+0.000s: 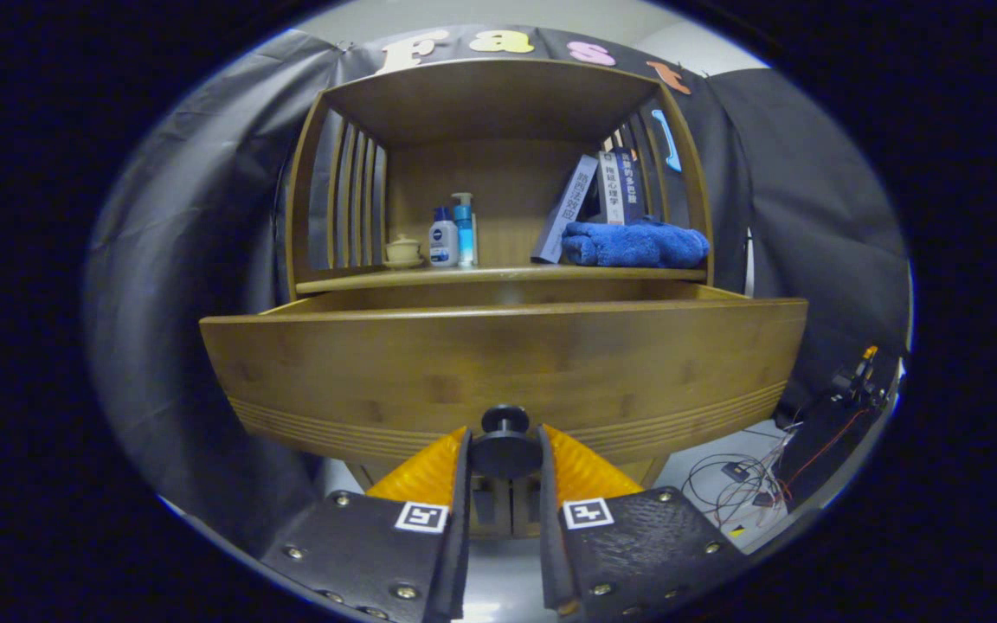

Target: Pull open the drawer, take out the items inside it, and place them on the countertop above the cabinet.

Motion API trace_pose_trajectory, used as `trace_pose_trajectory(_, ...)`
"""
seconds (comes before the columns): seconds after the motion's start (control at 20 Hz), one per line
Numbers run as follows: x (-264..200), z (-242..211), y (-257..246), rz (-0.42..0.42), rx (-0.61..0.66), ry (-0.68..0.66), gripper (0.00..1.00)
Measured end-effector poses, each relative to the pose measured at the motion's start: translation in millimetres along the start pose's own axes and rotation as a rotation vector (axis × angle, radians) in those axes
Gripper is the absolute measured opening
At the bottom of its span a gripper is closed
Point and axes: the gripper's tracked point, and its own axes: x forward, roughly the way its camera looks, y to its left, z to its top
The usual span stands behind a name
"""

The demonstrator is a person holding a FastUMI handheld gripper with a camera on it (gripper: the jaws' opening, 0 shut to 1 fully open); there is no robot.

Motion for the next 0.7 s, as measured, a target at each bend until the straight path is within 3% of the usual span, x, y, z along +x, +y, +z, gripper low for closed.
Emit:
trace_pose_trajectory(0.15, -18, 4, -2, 0.004, -0.016, -0.018, 0.34)
trace_pose_trajectory(0.2, -40, 14, -14, -0.036, -0.026, -0.07, 0.34)
trace_pose_trajectory(0.25, -76, 31, -17, -0.028, -0.03, -0.122, 0.21)
trace_pose_trajectory(0.3, -53, 31, -23, -0.057, -0.044, -0.142, 0.07)
trace_pose_trajectory(0.5, -43, 24, -16, -0.018, -0.003, -0.009, 0.08)
trace_pose_trajectory(0.7, -45, 62, -19, -0.017, 0.052, 0.03, 0.82)
